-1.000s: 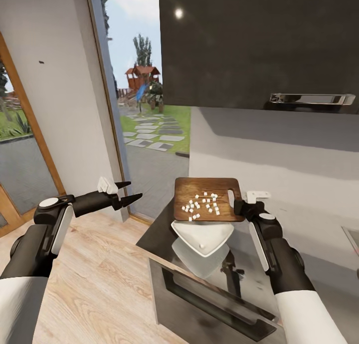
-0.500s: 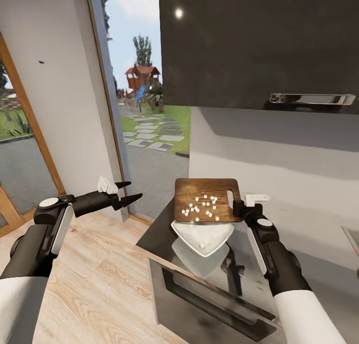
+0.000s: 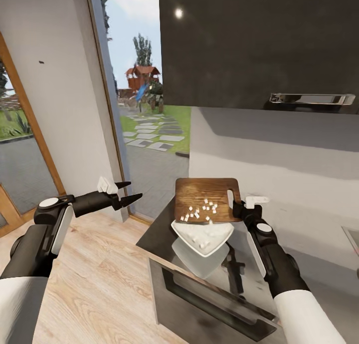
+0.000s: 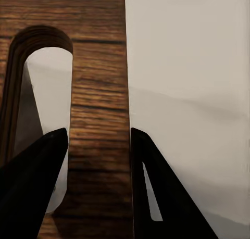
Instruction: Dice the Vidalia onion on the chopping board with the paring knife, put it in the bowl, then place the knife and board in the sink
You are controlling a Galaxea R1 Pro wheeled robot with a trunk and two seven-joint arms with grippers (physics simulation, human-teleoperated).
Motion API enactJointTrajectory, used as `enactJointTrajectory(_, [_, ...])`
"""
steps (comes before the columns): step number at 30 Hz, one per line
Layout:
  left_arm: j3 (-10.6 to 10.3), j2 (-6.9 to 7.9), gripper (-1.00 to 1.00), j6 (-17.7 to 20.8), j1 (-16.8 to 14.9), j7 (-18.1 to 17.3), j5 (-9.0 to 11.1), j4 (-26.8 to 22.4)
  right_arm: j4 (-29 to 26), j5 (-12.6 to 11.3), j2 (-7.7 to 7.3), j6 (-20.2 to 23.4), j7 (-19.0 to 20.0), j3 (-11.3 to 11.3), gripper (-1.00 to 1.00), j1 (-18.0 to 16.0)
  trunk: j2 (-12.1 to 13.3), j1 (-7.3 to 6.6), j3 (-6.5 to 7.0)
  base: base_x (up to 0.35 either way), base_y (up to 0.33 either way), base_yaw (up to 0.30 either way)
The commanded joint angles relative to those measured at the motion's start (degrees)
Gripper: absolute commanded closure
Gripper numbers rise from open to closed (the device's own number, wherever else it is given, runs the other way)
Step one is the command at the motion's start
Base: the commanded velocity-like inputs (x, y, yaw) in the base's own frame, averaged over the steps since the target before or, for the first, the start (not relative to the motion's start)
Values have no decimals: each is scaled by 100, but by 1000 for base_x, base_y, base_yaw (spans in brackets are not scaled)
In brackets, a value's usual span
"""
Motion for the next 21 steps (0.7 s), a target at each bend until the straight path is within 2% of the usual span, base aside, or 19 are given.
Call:
enactJointTrajectory(1, [1,1,-100,51,-5,-11,29,0,-5,31,-1,30,-14,5,100,-5,-6,1,-8,0,0,0])
enactJointTrajectory(21, [0,1,-100,50,-4,-11,29,0,2,39,-2,-193,-22,5,100,-2,-6,1,-8,0,0,0])
